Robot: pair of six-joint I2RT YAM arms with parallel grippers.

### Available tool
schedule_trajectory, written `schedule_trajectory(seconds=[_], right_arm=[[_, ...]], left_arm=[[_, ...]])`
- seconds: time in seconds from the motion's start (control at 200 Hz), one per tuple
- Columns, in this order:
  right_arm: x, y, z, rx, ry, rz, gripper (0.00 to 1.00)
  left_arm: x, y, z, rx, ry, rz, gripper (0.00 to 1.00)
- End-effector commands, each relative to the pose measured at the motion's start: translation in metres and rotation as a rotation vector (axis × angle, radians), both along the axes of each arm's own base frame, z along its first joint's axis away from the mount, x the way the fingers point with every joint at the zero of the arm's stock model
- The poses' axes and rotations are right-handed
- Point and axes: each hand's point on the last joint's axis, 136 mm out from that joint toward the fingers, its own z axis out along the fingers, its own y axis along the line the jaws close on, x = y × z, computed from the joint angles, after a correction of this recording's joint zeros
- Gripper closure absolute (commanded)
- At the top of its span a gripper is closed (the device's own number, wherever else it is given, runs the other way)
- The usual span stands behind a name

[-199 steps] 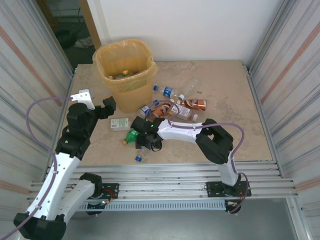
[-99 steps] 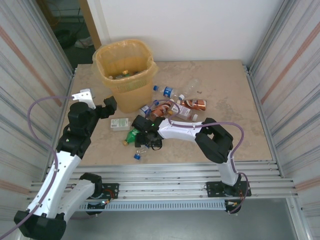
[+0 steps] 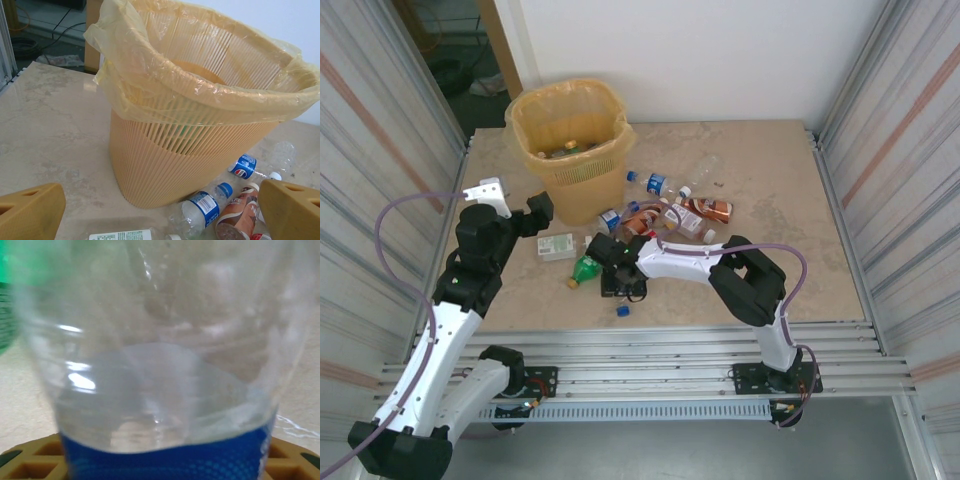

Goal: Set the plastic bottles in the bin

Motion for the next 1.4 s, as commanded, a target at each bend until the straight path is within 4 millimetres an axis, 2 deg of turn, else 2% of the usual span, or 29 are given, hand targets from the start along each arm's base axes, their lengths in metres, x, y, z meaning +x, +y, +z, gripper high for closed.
schedule_trajectory(seconds=[0.0,0.11,0.296,0.451,0.591,0.796,0.982,1.192,1.398], right_arm=[[-0.004,-0.013,0.012,-0.040,-0.028,0.016,0.51],[-0.004,-0.014,0.024,-0.036,-0.063,0.033,0.61],[-0.002,-0.017,0.049,-0.002,-0.150,0.071,0.70],[0.003,-0.020,0.090,0.065,-0.292,0.123,0.73],[0.011,-0.027,0.139,0.149,-0.470,0.171,0.75],[0.024,-0.037,0.213,0.284,-0.754,0.245,0.75],[0.034,-0.047,0.267,0.431,-0.938,0.272,0.75],[0.038,-0.053,0.307,0.617,-1.014,0.309,0.73],[0.032,-0.041,0.322,0.690,-1.021,0.394,0.73]], left_arm=[[0.000,0.000,0.011,-0.025,-0.040,0.000,0.01],[0.001,-0.003,0.011,-0.035,-0.039,-0.012,0.01],[0.002,-0.008,0.017,-0.055,-0.040,-0.042,0.01],[0.001,-0.018,0.024,-0.086,-0.042,-0.093,0.01],[-0.001,-0.034,0.034,-0.140,-0.046,-0.178,0.01],[-0.007,-0.075,0.054,-0.265,-0.061,-0.406,0.01],[-0.019,-0.119,0.070,-0.348,-0.058,-0.658,0.01],[-0.037,-0.165,0.085,-0.315,-0.097,-0.900,0.01],[-0.048,-0.204,0.094,-0.261,-0.161,-1.041,0.01]])
